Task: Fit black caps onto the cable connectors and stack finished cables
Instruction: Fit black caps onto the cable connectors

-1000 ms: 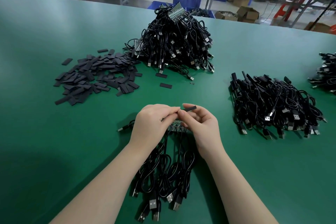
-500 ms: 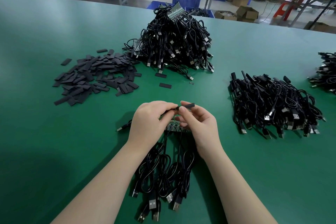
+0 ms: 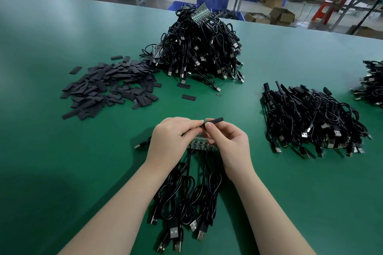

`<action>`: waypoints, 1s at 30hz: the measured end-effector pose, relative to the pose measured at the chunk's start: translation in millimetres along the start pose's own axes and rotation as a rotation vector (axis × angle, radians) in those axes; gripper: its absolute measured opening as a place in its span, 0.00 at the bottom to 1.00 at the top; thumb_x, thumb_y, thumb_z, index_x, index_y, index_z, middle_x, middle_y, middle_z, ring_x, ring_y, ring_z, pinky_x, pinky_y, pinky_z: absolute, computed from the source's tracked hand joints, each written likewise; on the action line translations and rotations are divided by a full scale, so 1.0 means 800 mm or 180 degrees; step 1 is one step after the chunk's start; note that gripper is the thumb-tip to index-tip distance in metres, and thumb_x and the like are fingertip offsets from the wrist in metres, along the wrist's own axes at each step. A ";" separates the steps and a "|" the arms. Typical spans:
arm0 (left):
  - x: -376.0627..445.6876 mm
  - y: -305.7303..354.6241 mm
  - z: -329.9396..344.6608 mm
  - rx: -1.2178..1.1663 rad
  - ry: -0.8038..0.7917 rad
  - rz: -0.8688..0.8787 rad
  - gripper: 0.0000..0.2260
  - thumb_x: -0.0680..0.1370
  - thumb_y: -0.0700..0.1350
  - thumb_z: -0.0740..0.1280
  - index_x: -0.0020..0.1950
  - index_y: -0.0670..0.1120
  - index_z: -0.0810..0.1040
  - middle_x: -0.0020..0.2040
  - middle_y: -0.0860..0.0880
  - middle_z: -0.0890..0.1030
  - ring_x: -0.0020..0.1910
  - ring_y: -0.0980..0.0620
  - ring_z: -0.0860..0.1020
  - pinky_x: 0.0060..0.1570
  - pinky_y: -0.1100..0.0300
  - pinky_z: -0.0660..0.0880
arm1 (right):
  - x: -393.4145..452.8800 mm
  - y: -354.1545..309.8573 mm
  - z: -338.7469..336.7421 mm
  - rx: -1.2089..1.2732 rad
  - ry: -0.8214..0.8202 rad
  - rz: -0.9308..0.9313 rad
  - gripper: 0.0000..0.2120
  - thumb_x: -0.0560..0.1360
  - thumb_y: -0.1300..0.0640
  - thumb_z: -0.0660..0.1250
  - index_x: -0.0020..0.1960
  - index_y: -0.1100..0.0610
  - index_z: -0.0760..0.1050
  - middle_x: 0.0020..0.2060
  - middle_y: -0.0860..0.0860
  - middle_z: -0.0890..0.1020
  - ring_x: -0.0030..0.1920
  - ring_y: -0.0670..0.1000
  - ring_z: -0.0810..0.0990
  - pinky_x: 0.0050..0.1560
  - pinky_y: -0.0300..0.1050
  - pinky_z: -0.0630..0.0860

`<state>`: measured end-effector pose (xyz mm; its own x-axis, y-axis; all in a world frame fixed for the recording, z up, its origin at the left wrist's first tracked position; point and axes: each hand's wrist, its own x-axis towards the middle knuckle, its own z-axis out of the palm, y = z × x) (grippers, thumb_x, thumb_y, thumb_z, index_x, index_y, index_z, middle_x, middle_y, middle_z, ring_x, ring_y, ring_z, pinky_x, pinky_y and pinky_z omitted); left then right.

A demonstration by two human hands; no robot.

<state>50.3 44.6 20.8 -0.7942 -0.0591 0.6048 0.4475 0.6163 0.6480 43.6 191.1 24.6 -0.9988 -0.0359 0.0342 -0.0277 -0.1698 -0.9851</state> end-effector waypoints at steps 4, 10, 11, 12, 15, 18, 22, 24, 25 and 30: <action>0.000 0.000 0.000 0.0008 -0.0044 0.0036 0.08 0.73 0.42 0.73 0.51 0.48 0.86 0.44 0.55 0.86 0.47 0.59 0.79 0.50 0.61 0.74 | 0.001 0.001 -0.002 -0.0049 -0.0025 0.0020 0.09 0.76 0.60 0.72 0.42 0.48 0.86 0.36 0.49 0.86 0.37 0.44 0.82 0.41 0.35 0.77; 0.002 -0.001 0.001 -0.0188 -0.0094 -0.0213 0.10 0.73 0.39 0.74 0.52 0.49 0.86 0.46 0.60 0.83 0.49 0.63 0.80 0.51 0.69 0.75 | 0.001 0.004 -0.001 0.0002 -0.0047 -0.0049 0.09 0.76 0.62 0.72 0.43 0.49 0.86 0.37 0.49 0.86 0.37 0.43 0.82 0.42 0.34 0.77; 0.002 -0.002 0.001 -0.0227 -0.0120 -0.0315 0.10 0.73 0.40 0.75 0.52 0.50 0.86 0.47 0.60 0.83 0.49 0.63 0.80 0.51 0.71 0.74 | 0.001 0.004 -0.001 0.0022 -0.0046 -0.0065 0.10 0.76 0.62 0.72 0.43 0.49 0.86 0.37 0.49 0.86 0.37 0.43 0.82 0.42 0.34 0.77; 0.003 -0.002 0.001 -0.0265 -0.0157 -0.0423 0.10 0.73 0.41 0.75 0.52 0.50 0.86 0.47 0.59 0.84 0.50 0.64 0.80 0.52 0.72 0.74 | 0.001 0.004 -0.001 0.0052 -0.0042 -0.0081 0.10 0.76 0.63 0.71 0.43 0.49 0.86 0.38 0.48 0.86 0.38 0.43 0.83 0.42 0.33 0.77; 0.002 -0.003 0.001 -0.0444 -0.0286 -0.0683 0.10 0.72 0.45 0.76 0.53 0.52 0.86 0.47 0.58 0.85 0.48 0.65 0.81 0.51 0.69 0.75 | 0.001 0.002 -0.002 0.0080 -0.0066 -0.0097 0.12 0.76 0.64 0.71 0.44 0.48 0.86 0.40 0.48 0.87 0.40 0.42 0.83 0.43 0.32 0.76; 0.001 -0.001 0.000 -0.0500 -0.0297 -0.0694 0.10 0.72 0.45 0.76 0.53 0.51 0.86 0.46 0.59 0.84 0.47 0.64 0.81 0.51 0.68 0.76 | 0.001 0.001 -0.004 0.0077 -0.0100 -0.0070 0.12 0.76 0.65 0.71 0.44 0.48 0.86 0.43 0.47 0.87 0.40 0.41 0.82 0.44 0.33 0.77; 0.000 -0.001 0.001 -0.0334 -0.0201 -0.0594 0.12 0.73 0.43 0.75 0.55 0.52 0.85 0.46 0.58 0.84 0.48 0.64 0.80 0.50 0.71 0.75 | 0.000 -0.002 -0.002 -0.0054 -0.0143 -0.0079 0.14 0.76 0.64 0.71 0.45 0.45 0.86 0.43 0.47 0.87 0.42 0.43 0.84 0.44 0.32 0.77; 0.000 -0.001 0.000 -0.0283 -0.0181 -0.0584 0.13 0.73 0.43 0.75 0.57 0.52 0.84 0.45 0.59 0.83 0.48 0.63 0.80 0.49 0.71 0.75 | 0.000 -0.004 -0.001 -0.0089 -0.0170 -0.0086 0.15 0.76 0.64 0.70 0.44 0.44 0.86 0.42 0.47 0.87 0.42 0.43 0.84 0.44 0.32 0.77; 0.000 -0.002 0.000 -0.0261 -0.0187 -0.0546 0.13 0.73 0.43 0.75 0.57 0.51 0.84 0.46 0.58 0.84 0.49 0.63 0.80 0.49 0.71 0.75 | -0.001 -0.004 -0.002 -0.0105 -0.0182 -0.0088 0.15 0.76 0.64 0.70 0.44 0.44 0.86 0.42 0.47 0.87 0.42 0.43 0.84 0.44 0.32 0.77; 0.001 -0.001 -0.001 -0.0117 -0.0131 -0.0430 0.10 0.74 0.44 0.74 0.55 0.51 0.85 0.48 0.55 0.85 0.47 0.61 0.80 0.47 0.68 0.75 | -0.003 -0.003 0.000 -0.0440 0.0116 -0.0398 0.15 0.76 0.61 0.71 0.55 0.42 0.81 0.40 0.47 0.85 0.42 0.45 0.82 0.47 0.39 0.79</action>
<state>49.6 43.4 20.9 -0.8640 -0.1070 0.4919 0.3496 0.5756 0.7392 46.3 192.0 27.0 -0.9880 0.0131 0.1541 -0.1544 -0.0336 -0.9874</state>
